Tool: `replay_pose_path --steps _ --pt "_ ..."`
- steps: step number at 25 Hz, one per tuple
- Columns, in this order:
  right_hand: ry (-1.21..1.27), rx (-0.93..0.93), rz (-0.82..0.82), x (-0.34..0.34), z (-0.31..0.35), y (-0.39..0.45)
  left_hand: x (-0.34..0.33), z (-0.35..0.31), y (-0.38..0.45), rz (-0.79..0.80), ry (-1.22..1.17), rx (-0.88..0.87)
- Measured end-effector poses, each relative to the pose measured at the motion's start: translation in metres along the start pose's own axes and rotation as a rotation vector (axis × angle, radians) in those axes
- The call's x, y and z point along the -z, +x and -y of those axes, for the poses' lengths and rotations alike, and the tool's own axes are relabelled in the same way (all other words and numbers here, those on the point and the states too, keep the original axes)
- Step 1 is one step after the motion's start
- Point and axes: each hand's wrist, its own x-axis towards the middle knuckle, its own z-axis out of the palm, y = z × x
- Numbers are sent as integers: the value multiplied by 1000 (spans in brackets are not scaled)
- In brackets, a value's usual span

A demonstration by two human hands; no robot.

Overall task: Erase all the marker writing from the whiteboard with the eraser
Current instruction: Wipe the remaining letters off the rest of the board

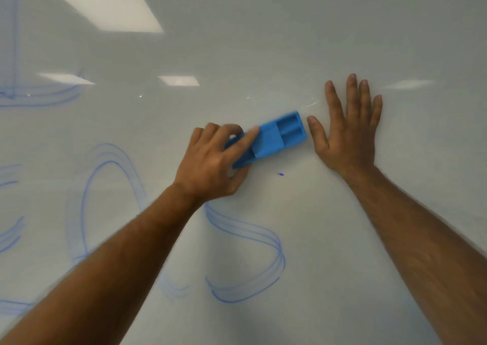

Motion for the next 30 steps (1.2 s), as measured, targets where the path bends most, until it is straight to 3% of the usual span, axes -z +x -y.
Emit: replay_pose_path --steps 3,6,8,12,14,19,21,23,28,30 --pt "2 -5 4 0 0 0 0 -15 -17 105 -146 -351" --pt "12 -9 18 1 0 1 -1 -23 -26 182 -175 -487" --pt "6 -5 9 1 0 1 0 -19 -22 148 -125 -417" --pt "-1 -2 -2 0 -1 -1 4 1 -3 4 58 31" --pt "-6 -3 -3 0 0 -1 3 1 0 -19 63 108" --pt "5 -5 16 0 0 -1 2 -16 -23 120 -156 -384" --pt "16 -7 14 1 0 -1 2 -19 -29 181 -178 -464" --pt "9 -5 -1 0 0 -1 3 -16 -28 147 -124 -393" --pt "1 -2 -6 -1 0 -3 10 2 -13 -13 25 157" --pt "13 -3 -7 0 1 -3 12 -1 -24 3 -16 63"
